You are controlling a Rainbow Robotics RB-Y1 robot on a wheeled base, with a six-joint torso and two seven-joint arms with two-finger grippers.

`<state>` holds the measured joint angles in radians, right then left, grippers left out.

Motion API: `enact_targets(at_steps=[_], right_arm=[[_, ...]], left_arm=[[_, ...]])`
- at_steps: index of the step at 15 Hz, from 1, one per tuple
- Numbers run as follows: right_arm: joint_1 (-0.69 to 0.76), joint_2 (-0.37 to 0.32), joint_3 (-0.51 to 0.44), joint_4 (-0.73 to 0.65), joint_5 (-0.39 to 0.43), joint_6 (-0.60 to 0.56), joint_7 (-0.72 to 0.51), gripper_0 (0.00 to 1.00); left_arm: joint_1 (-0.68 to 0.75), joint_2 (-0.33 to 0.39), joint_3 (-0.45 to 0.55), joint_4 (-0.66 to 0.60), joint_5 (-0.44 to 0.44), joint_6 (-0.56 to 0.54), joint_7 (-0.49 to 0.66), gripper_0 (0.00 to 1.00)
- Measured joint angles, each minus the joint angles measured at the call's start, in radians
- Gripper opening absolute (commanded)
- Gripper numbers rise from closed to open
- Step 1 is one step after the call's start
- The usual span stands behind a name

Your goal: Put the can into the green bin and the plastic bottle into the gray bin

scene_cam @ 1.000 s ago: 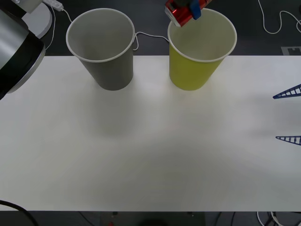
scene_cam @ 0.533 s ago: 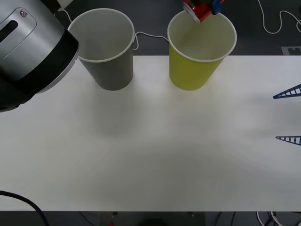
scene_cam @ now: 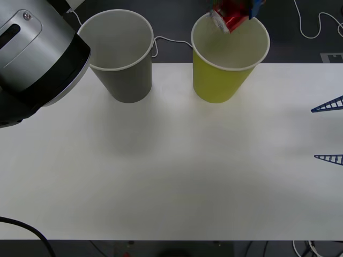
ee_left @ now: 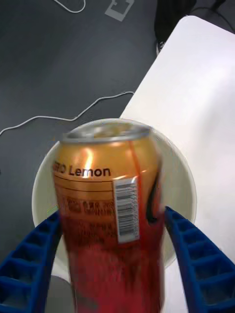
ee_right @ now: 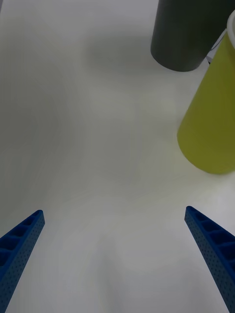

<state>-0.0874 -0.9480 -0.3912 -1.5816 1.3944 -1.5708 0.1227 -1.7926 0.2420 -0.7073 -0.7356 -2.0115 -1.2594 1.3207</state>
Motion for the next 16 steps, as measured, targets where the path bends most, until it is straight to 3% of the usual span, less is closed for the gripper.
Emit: enact_targets(at_steps=[8,13,16], right_arm=[[0.0,0.0,0.0,0.0,0.0,0.0,0.0,1.0],[0.0,0.0,0.0,0.0,0.0,0.0,0.0,1.0],[0.0,0.0,0.0,0.0,0.0,0.0,0.0,1.0]], left_arm=[[0.0,0.032,0.003,-0.052,0.05,-0.042,-0.015,1.0],[0.011,0.151,0.003,-0.108,0.17,-0.145,-0.104,1.0],[0.13,0.282,0.059,-0.315,0.204,-0.195,-0.117,1.0]])
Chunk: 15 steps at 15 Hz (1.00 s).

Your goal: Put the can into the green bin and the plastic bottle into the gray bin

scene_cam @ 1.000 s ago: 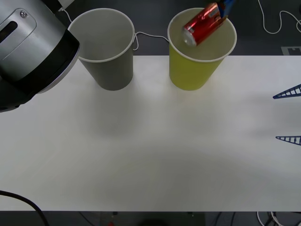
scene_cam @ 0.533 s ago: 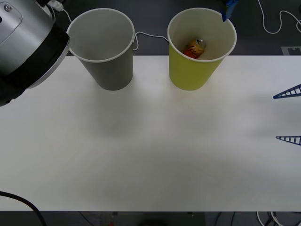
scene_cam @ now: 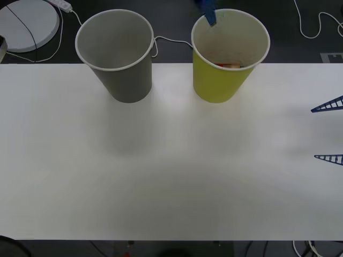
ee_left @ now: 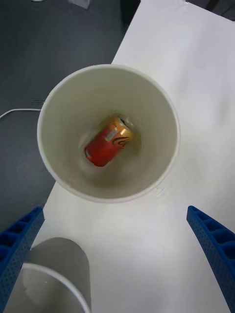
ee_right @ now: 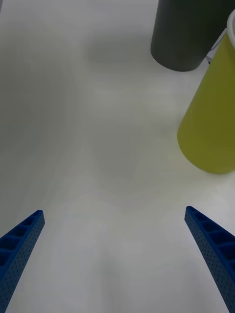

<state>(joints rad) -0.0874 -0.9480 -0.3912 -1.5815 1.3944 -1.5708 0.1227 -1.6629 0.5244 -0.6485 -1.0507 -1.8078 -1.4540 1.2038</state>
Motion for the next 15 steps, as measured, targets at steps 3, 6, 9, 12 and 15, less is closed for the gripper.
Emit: enact_targets(at_steps=[3,6,9,12,15], right_arm=[[0.0,0.0,0.0,0.0,0.0,0.0,0.0,1.0],[0.0,0.0,0.0,0.0,0.0,0.0,0.0,1.0],[0.0,0.0,0.0,0.0,0.0,0.0,0.0,1.0],[0.0,0.0,0.0,0.0,0.0,0.0,0.0,1.0],[0.0,0.0,0.0,0.0,0.0,0.0,0.0,1.0]], left_arm=[[0.193,0.109,0.144,-0.246,-0.002,-0.071,0.001,1.0],[0.357,0.198,0.267,-0.427,0.003,-0.116,-0.036,1.0],[0.484,0.266,0.393,-0.537,0.029,-0.117,-0.084,1.0],[0.588,0.334,0.449,-0.625,0.058,-0.117,-0.151,1.0],[0.697,0.366,0.55,-0.648,0.09,-0.117,-0.273,1.0]])
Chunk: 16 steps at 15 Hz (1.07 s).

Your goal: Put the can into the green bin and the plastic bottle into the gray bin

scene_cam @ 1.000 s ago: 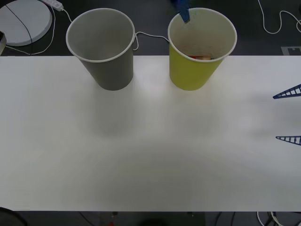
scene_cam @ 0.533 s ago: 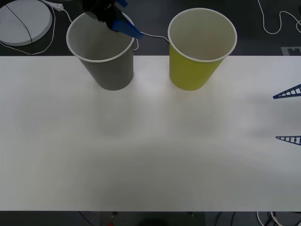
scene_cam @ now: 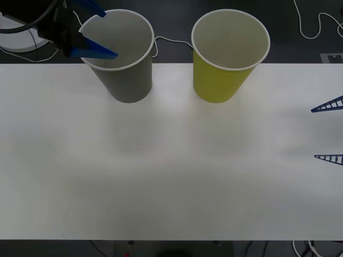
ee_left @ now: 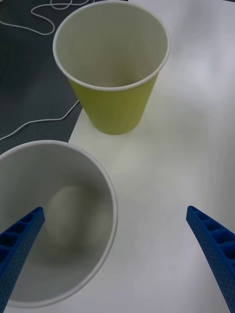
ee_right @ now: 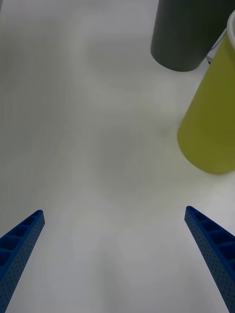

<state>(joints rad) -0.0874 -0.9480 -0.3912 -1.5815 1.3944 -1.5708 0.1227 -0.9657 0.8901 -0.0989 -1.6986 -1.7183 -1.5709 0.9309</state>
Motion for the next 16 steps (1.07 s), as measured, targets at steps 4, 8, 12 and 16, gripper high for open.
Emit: enact_targets(at_steps=[4,8,12,16], right_arm=[[0.0,0.0,0.0,0.0,0.0,0.0,0.0,1.0],[0.0,0.0,0.0,0.0,0.0,0.0,0.0,1.0],[0.0,0.0,0.0,0.0,0.0,0.0,0.0,1.0],[0.0,0.0,0.0,0.0,0.0,0.0,0.0,1.0]], left_arm=[[0.141,0.017,0.121,-0.018,0.047,0.0,-0.156,1.0],[0.3,0.052,0.202,-0.061,0.074,0.0,-0.326,1.0],[0.47,0.062,0.272,-0.121,0.101,0.0,-0.452,1.0],[0.592,0.064,0.315,-0.144,0.114,0.0,-0.583,1.0]])
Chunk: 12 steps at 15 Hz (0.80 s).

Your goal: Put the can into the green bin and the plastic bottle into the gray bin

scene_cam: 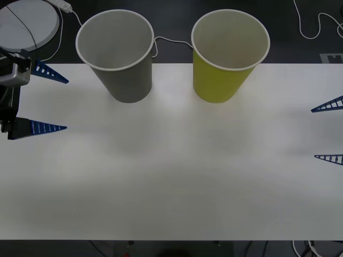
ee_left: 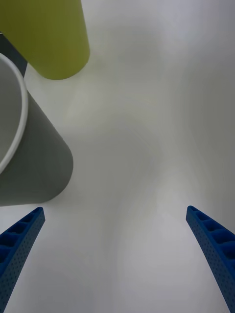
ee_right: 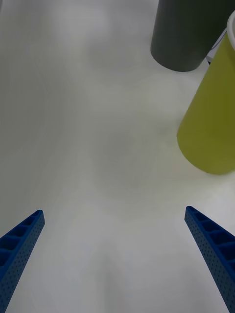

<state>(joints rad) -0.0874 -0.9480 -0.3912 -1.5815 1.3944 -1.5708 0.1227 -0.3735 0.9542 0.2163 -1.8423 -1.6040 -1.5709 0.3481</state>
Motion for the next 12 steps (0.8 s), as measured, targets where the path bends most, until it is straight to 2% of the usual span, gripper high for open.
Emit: enact_targets(at_steps=[6,12], right_arm=[[0.0,0.0,0.0,0.0,0.0,0.0,0.0,1.0],[0.0,0.0,0.0,0.0,0.0,0.0,0.0,1.0]], left_arm=[[0.124,0.004,0.031,-0.005,0.036,0.0,-0.161,1.0],[0.189,0.072,0.03,-0.007,0.116,0.0,-0.208,1.0]])
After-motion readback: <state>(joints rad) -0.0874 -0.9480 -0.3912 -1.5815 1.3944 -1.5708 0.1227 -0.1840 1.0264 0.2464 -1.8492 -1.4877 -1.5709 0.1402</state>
